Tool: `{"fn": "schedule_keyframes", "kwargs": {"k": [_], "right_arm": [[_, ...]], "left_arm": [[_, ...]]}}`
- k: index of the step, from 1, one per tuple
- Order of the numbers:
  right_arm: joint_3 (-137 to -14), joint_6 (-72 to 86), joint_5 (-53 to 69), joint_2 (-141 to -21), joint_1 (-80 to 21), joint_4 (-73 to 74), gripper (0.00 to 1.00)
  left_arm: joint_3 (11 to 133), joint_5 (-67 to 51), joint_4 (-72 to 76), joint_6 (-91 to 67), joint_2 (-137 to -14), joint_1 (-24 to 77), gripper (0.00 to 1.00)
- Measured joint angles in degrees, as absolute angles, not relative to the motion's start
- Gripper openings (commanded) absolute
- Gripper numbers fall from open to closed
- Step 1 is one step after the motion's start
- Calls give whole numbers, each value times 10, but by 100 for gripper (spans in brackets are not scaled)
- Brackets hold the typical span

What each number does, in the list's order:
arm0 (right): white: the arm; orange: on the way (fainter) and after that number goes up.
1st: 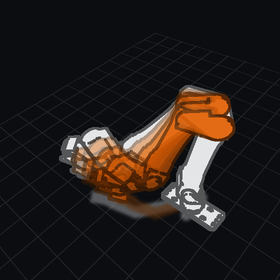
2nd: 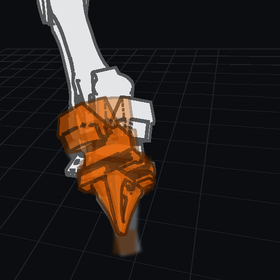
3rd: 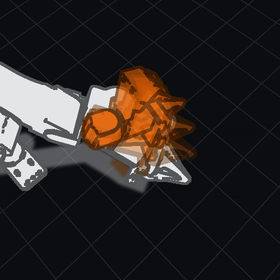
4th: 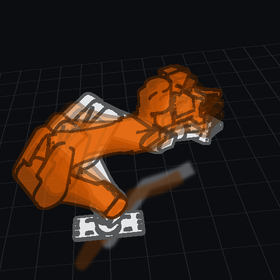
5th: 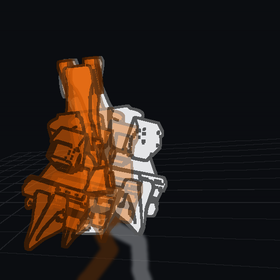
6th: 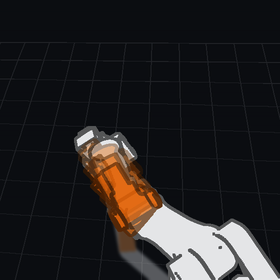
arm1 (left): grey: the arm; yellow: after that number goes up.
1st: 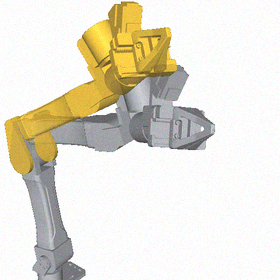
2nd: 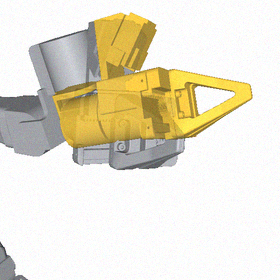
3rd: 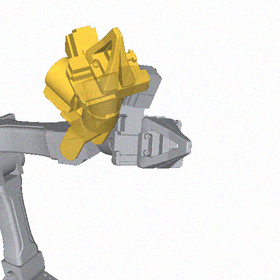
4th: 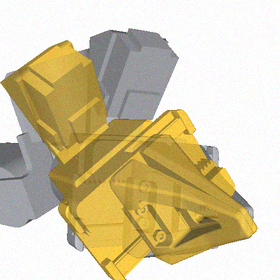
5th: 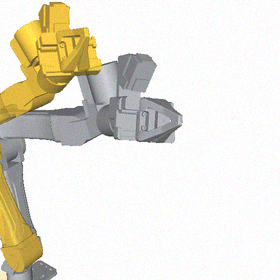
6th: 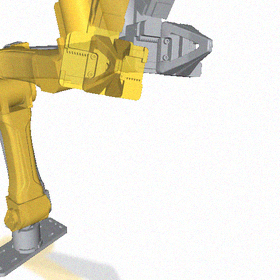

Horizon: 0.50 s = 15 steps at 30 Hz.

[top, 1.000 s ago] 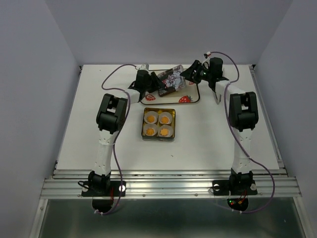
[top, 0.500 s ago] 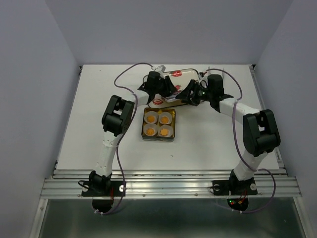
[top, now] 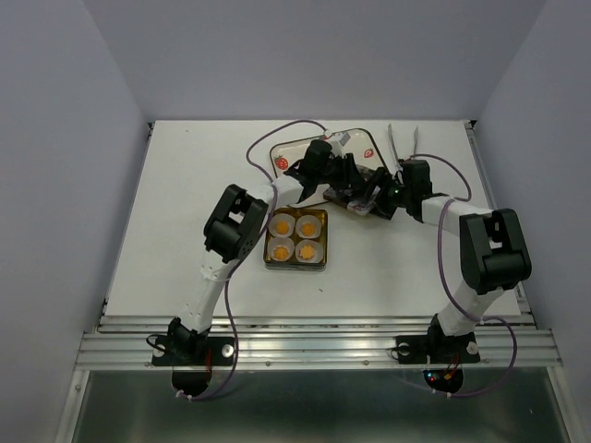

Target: Pack the cookies

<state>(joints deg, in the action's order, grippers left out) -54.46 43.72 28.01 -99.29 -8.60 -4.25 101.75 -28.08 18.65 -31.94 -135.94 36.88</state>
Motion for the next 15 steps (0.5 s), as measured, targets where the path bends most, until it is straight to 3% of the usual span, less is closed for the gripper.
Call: {"fn": "schedule_keyframes", "kwargs": {"k": [2, 5, 6, 9, 15], "right_arm": [[-545, 435, 269, -986, -87, -43, 77], [-545, 436, 252, -984, -87, -48, 59], [-545, 437, 247, -984, -87, -47, 46], [-545, 456, 223, -984, -86, -51, 24], [-531, 483, 179, -934, -84, -84, 1]], "left_arm": [[1018, -281, 186, -319, -1359, 367, 47], [1018, -283, 181, -320, -1359, 359, 47], [1018, -283, 181, -320, -1359, 358, 47], [1018, -282, 181, -319, -1358, 356, 47], [1007, -276, 178, -321, -1333, 350, 55]]}}
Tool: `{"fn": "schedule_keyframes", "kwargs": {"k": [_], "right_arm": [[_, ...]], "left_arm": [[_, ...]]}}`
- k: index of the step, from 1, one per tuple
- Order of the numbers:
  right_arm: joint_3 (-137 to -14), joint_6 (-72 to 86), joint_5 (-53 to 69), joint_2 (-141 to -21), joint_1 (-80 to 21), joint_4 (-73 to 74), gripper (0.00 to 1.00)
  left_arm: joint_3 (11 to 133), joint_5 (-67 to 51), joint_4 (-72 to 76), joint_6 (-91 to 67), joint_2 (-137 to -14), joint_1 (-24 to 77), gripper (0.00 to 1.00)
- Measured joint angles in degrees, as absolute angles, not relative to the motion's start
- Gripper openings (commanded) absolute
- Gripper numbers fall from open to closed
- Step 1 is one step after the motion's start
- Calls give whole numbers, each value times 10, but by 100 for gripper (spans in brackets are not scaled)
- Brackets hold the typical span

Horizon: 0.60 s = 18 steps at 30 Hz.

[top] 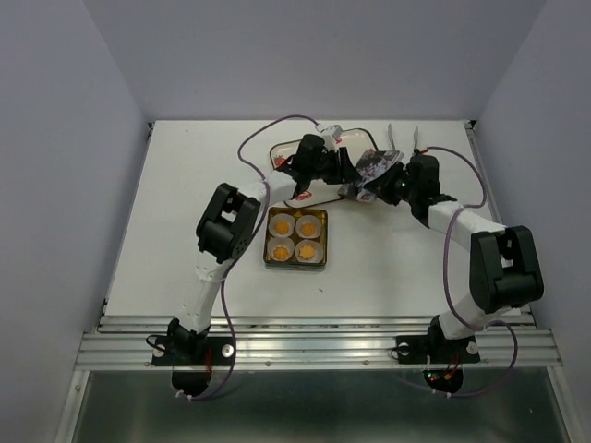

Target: Pack the cookies

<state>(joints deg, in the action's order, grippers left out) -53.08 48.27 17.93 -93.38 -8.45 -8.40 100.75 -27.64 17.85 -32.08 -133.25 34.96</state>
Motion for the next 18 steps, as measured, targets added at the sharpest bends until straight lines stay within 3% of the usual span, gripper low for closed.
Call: {"fn": "schedule_keyframes", "kwargs": {"k": [6, 10, 18], "right_arm": [[-512, 446, 167, -862, -87, -117, 1], [-514, 417, 209, -852, -87, -124, 1], [-519, 399, 399, -846, -91, -139, 3]], "left_arm": [[974, -280, 164, -330, -1305, 348, 61], [924, -280, 169, -336, -1254, 334, 71], [722, -236, 202, -343, -1006, 243, 80]]}}
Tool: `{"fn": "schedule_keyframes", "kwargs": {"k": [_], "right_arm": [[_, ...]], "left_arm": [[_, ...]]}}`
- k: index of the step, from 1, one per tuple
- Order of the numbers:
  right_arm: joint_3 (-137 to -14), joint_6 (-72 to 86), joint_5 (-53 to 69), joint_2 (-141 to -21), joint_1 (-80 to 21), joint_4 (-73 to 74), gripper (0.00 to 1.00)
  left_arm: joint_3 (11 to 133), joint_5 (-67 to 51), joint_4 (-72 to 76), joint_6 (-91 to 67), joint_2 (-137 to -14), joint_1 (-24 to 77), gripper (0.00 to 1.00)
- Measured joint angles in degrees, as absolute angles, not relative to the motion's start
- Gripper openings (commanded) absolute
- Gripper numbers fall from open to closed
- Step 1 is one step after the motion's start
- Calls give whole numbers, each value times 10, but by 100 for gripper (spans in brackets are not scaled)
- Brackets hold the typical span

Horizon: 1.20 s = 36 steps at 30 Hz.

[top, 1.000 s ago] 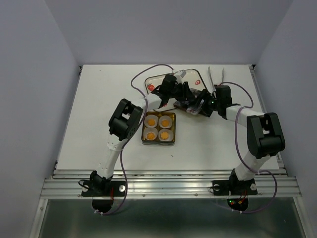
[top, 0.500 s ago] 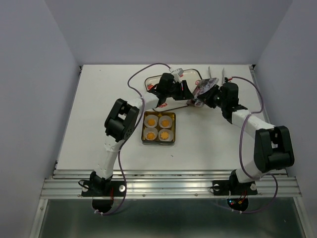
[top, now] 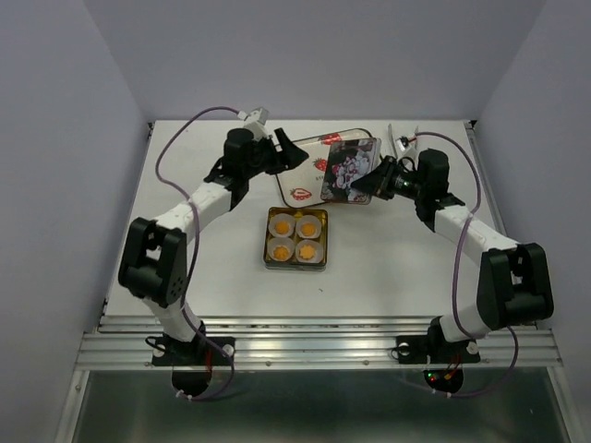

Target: Pack the cookies

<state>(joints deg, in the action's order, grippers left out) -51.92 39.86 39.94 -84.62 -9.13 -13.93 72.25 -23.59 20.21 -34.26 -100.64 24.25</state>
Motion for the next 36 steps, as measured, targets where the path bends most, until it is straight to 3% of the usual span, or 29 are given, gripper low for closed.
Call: {"fn": "schedule_keyframes", "kwargs": {"k": [3, 9, 23, 28, 36], "right_arm": [[-508, 411, 452, -823, -110, -176, 6], [-472, 448, 503, -766, -167, -247, 6], [-330, 587, 527, -780, -212, -405, 9], [-289, 658, 521, -834, -214, -500, 9], [-245, 851, 513, -1018, -214, -687, 9]], "left_arm": [[634, -194, 201, -343, -905, 213, 80], [505, -115, 175, -347, -769, 210, 99], [347, -79, 138, -389, -638, 209, 99], [339, -84, 140, -397, -635, 209, 99], [324, -98, 146, -399, -635, 209, 99]]}}
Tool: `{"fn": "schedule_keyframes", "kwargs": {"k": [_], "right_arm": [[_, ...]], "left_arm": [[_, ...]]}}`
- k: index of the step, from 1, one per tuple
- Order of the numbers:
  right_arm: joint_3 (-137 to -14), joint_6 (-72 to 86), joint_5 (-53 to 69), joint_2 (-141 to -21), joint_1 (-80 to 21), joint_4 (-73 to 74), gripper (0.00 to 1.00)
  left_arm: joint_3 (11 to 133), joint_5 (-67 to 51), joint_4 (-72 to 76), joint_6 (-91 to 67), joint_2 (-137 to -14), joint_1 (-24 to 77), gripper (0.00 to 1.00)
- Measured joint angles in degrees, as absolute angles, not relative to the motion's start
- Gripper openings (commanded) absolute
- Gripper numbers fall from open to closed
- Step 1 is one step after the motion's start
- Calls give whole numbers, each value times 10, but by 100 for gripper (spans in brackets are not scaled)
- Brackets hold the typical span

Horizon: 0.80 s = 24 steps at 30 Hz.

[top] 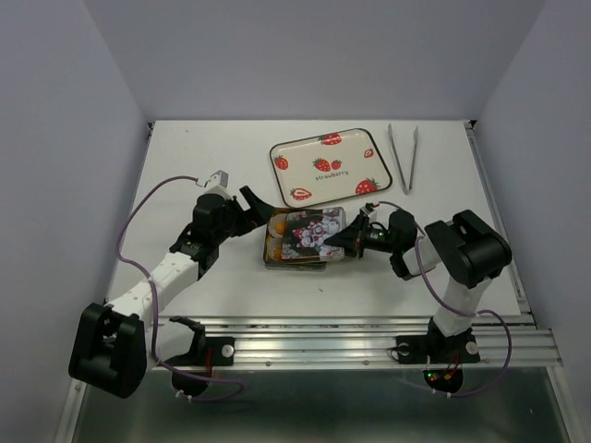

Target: Pack the cookies

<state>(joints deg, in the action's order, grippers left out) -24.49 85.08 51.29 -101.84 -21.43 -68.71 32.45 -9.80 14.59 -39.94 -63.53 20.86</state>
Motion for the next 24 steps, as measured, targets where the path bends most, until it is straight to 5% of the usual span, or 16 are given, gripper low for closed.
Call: {"fn": "schedule_keyframes", "kwargs": {"k": [24], "right_arm": [[-246, 877, 515, -1119, -215, -775, 45]], "left_arm": [[315, -126, 188, -400, -697, 209, 99]]}}
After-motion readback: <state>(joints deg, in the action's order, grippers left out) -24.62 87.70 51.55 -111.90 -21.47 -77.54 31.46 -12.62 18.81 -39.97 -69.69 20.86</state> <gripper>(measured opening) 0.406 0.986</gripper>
